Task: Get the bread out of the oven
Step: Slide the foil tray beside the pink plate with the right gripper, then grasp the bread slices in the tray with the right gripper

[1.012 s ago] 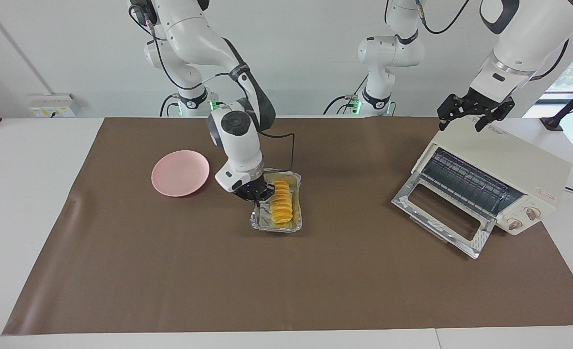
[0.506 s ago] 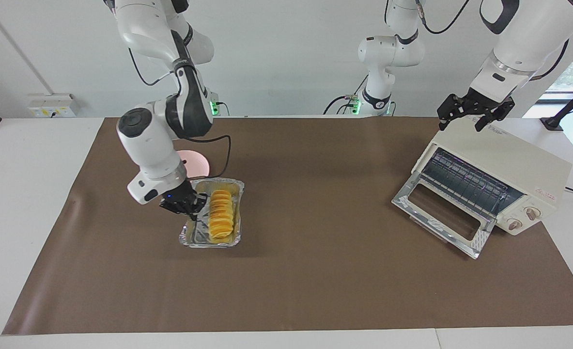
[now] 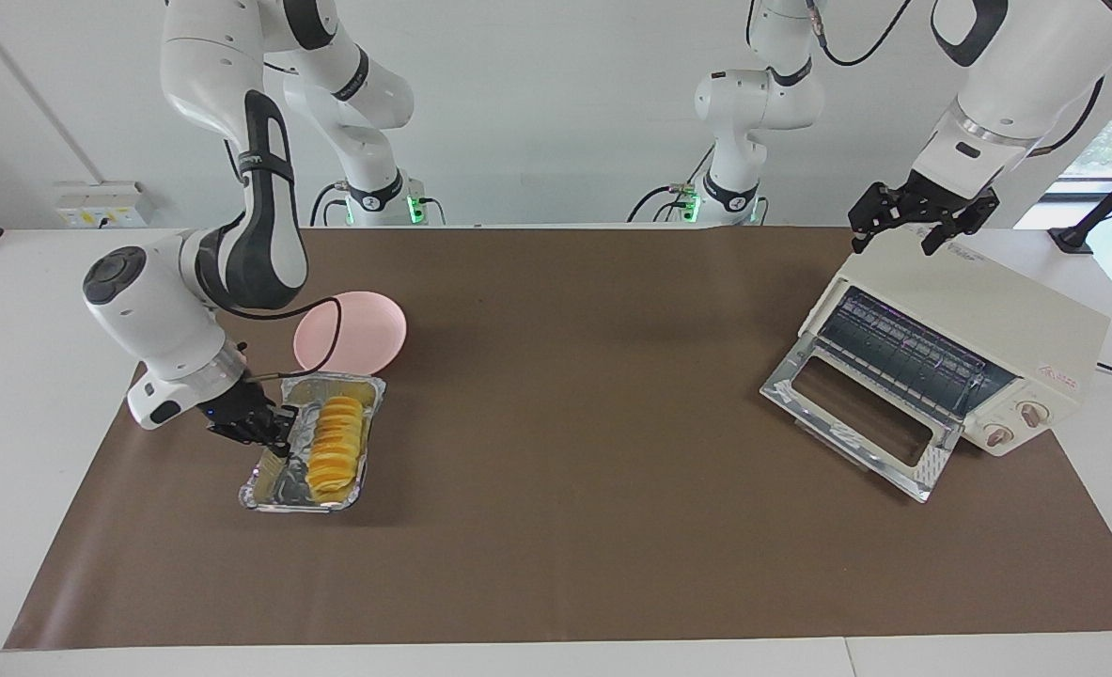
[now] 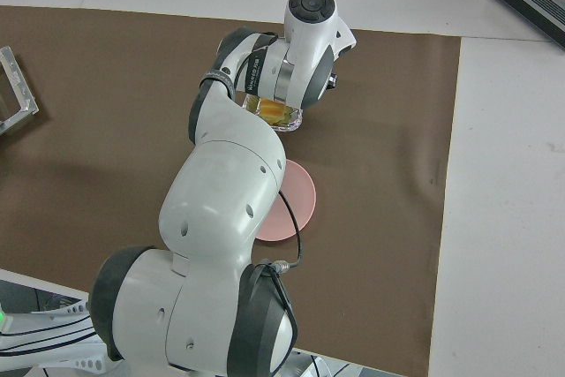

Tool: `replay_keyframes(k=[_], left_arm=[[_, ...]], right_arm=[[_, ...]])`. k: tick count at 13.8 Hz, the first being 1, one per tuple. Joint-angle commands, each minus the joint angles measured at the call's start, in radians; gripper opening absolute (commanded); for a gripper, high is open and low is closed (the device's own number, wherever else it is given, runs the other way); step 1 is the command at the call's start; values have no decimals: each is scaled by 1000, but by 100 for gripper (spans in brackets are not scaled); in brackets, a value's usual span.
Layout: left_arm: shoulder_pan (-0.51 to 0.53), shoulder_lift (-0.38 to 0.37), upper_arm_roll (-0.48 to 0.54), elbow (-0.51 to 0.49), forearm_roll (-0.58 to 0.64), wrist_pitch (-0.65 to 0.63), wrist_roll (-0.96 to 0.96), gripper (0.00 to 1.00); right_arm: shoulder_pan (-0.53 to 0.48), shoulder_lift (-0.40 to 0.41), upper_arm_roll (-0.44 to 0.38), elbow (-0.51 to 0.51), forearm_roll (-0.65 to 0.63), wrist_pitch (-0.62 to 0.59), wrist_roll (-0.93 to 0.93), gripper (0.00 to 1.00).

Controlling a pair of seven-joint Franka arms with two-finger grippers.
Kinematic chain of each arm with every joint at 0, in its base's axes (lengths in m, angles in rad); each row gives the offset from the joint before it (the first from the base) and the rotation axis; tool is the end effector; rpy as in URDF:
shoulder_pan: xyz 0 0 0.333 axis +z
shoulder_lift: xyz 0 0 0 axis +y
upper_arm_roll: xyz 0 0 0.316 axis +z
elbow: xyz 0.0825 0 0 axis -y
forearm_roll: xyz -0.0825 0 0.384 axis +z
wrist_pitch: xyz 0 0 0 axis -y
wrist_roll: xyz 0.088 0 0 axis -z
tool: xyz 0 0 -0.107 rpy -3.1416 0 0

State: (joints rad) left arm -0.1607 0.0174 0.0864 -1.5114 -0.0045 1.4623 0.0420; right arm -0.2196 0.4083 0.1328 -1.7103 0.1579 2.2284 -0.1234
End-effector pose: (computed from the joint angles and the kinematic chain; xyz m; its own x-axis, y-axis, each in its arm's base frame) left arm 0.5473 -0.0417 0.6335 0.9910 -0.1163 -0.0662 -0.1161 -0.9932 0.0058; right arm 0.6684 -0.0623 0.3667 0.9894 -0.0771 0.1232 -0.0551 -0.9835 -0.1724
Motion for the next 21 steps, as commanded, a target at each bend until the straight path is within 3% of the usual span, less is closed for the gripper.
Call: replay_keyframes(k=[1,6,10,11,12,13,14,17,21], left_arm=[[9,-5,-2,-12,-8,6,6,100],[9,-5,-2,-12,-8,6,6,100],[9,-7,-2,-12,-8,6,6,100],[9,-5,-2,-12,-8,6,6,100],[9,-5,-2,-12,-8,6,6,100],[9,-7,-2,-12,-8,6,6,100],[9,-7,-2,-12,-8,6,6,100],[9,-7,-2,-12,-8,6,6,100],[9,-7,-2,-12,-8,6,6,100]], right_arm=[[-35,46,13,28,25,-16,-68,0],[-27,24,13,-97,35,83,-67,0],[-21,23,13,-100,37,60,-46,0],[-20,21,13,-100,37,59,-21,13],[-18,21,13,-101,37,54,-12,34],[-18,21,13,-101,35,48,-4,63],[-18,21,13,-100,35,47,2,100],[-4,9,13,-75,22,31,2,100],[45,15,10,35,-41,-52,77,100]])
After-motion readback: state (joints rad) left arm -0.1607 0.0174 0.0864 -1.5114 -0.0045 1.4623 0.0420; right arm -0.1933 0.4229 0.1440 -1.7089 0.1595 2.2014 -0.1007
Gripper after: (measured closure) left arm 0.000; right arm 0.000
